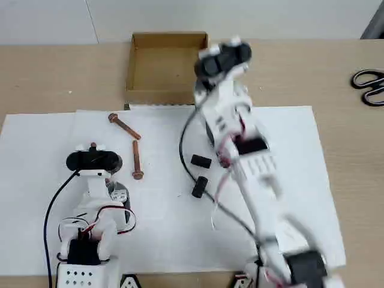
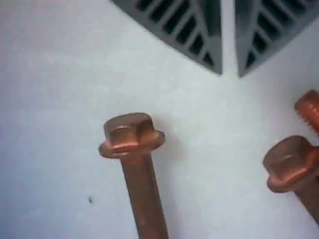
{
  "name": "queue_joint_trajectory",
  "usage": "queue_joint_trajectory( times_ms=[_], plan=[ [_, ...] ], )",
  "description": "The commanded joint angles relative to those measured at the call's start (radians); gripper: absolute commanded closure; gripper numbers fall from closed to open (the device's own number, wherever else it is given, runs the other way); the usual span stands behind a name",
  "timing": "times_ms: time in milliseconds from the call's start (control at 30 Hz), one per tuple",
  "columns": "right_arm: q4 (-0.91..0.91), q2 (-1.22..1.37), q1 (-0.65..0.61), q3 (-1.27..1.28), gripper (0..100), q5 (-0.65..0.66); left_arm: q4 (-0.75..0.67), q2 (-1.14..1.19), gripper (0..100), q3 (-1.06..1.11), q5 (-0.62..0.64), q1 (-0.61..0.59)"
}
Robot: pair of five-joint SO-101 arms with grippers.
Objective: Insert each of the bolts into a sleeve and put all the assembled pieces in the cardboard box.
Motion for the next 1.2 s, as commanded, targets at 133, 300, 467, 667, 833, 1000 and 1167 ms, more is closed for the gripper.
queue_joint_trajectory(
  times_ms=[133, 300, 467, 667, 833, 1000, 1167],
  plan=[
    [-0.038, 0.447, 0.007, -0.552, 99.5, 0.011, -0.025, -0.009, 99, -0.004, -0.009, -0.005],
    [-0.038, 0.691, 0.007, -0.809, 99.5, 0.011, -0.025, -0.009, 99, -0.004, -0.009, -0.005],
    [-0.038, 0.903, 0.008, -1.010, 99.5, 0.015, -0.025, -0.009, 99, -0.004, -0.008, -0.005],
    [-0.028, 1.081, 0.016, -1.178, 99.3, 0.041, -0.025, -0.009, 99, -0.004, -0.006, -0.005],
    [0.001, 1.107, 0.015, -1.195, 89.0, 0.110, -0.023, -0.009, 99, -0.004, -0.008, -0.005],
    [0.096, 1.104, 0.018, -1.198, 83.6, 0.110, -0.023, -0.009, 99, -0.004, -0.008, -0.005],
    [0.180, 1.038, 0.013, -1.198, 83.6, 0.106, -0.023, -0.009, 99, -0.004, -0.009, -0.005]
  ],
)
